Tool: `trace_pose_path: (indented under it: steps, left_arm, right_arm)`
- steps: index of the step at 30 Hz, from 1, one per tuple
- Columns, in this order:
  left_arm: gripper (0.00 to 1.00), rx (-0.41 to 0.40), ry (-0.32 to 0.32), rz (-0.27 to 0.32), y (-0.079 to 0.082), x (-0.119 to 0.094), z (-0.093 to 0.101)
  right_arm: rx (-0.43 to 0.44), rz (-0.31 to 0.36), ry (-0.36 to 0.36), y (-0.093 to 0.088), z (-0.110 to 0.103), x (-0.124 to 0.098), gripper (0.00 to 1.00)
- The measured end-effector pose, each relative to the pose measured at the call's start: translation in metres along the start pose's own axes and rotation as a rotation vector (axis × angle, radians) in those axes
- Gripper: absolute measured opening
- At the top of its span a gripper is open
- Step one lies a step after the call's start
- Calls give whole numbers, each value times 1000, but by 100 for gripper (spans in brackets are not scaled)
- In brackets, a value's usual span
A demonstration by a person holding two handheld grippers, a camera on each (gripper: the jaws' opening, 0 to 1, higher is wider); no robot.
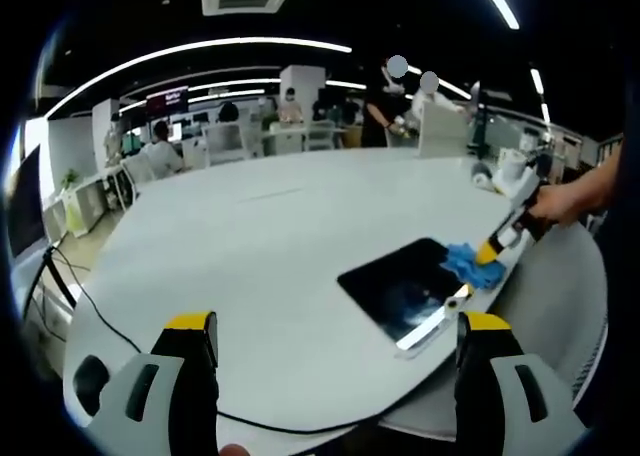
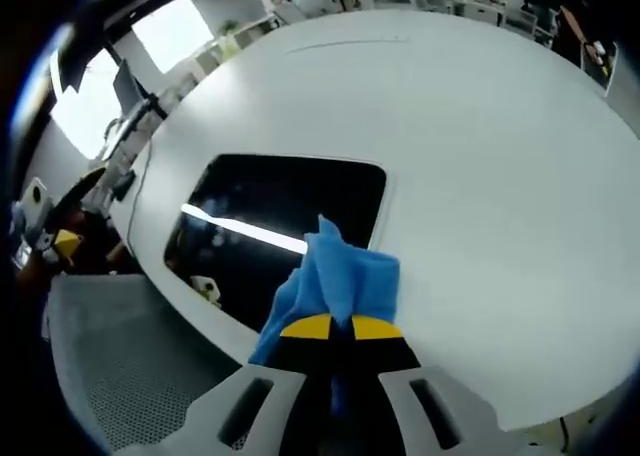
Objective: Wipe the mirror surface with the cleaning cloth until all visible marks leave the cleaned area.
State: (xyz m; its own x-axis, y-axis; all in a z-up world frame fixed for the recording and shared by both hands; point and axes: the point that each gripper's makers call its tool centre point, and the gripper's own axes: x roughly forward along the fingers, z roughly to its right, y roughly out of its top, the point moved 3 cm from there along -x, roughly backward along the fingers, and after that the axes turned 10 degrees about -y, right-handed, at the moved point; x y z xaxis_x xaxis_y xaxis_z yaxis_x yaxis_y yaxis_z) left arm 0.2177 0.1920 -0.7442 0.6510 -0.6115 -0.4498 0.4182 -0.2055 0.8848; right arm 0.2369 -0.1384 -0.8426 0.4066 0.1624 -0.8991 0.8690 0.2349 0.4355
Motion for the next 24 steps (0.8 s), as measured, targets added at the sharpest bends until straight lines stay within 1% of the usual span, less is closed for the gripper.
trace_pose_path:
  steps: [5,10,13,15,20,24]
  left_arm:
    - [100,-3,0,9,3,2,-1]
    - [100,-6,-4,5,1,3,-1]
    - [100,-9,-5,6,0,4,-3]
    - [100,-12,-4,5,-1,4,-4]
    - [100,-17,-5,8,-2,4,-9]
    - [100,-18,-5,18,-2,6,-12]
  right_arm:
    - [23,-9,0,1,1,0,0]
    - [23,-11,0,1,-1,-1,0]
    - [33,-10,19,2,-8,-2,0]
    - [19,-12,12,3,-11,0,0]
    - [25,-20,20,7,-18,2,0]
    - [9,-19,31,10,-31,4,0]
